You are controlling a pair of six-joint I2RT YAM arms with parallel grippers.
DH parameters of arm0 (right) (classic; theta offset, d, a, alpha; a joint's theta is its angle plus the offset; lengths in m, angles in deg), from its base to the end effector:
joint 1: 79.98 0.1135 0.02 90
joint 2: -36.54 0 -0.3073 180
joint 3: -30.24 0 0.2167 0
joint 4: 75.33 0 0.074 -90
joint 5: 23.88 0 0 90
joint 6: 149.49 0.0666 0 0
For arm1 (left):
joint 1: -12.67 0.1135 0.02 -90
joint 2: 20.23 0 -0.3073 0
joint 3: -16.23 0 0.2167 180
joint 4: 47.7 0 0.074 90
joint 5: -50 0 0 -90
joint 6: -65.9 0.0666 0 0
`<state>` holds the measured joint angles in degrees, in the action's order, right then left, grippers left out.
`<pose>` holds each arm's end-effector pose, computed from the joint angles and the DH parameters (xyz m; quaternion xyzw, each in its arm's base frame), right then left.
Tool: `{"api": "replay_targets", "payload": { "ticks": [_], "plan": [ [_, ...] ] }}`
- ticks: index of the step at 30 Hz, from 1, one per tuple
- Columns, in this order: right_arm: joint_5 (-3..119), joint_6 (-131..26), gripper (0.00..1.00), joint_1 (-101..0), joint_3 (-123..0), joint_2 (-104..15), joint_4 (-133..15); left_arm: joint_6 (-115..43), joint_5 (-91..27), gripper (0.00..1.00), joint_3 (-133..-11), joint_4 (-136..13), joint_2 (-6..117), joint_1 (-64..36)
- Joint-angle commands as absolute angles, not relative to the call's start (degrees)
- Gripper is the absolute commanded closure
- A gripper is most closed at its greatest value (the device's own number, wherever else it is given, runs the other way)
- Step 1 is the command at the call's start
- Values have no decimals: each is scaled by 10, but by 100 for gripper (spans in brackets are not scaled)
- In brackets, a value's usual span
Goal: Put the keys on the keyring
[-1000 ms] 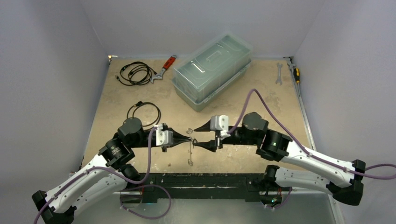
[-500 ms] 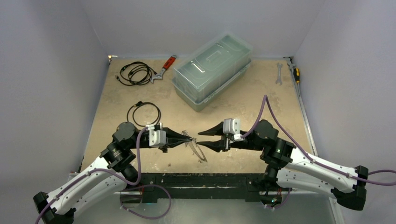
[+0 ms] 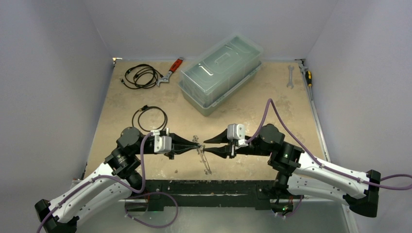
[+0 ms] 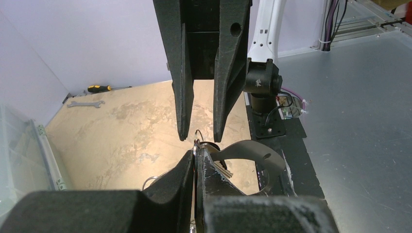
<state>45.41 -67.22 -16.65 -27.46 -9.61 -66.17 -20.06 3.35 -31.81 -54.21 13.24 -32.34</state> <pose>0.0488 0.1496 0.3842 -0.5013 0.4788 0.4412 0.5700 0.0346 -0.0992 0.3547 0.5066 0.4386 -0.4724 0.5725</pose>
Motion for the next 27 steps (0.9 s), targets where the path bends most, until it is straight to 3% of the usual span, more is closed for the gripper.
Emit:
{"api": "replay_targets", "payload": {
  "ticks": [1, 5, 9, 14, 27],
  "plan": [
    [446, -675, 70, -165, -292, -94, -674, -207, 46, 100, -317, -504, 131, -319],
    [444, -676, 77, -165, -292, -95, -674, -208, 47, 100, -317, -505, 131, -318],
    [437, -677, 92, -165, -293, -97, -672, -208, 47, 100, -318, -505, 130, -318],
    [422, -685, 100, -165, -297, -107, -663, -209, 43, 100, -317, -504, 128, -318],
    [403, -697, 100, -165, -301, -121, -644, -211, 36, 100, -316, -500, 122, -315]
  ]
}}
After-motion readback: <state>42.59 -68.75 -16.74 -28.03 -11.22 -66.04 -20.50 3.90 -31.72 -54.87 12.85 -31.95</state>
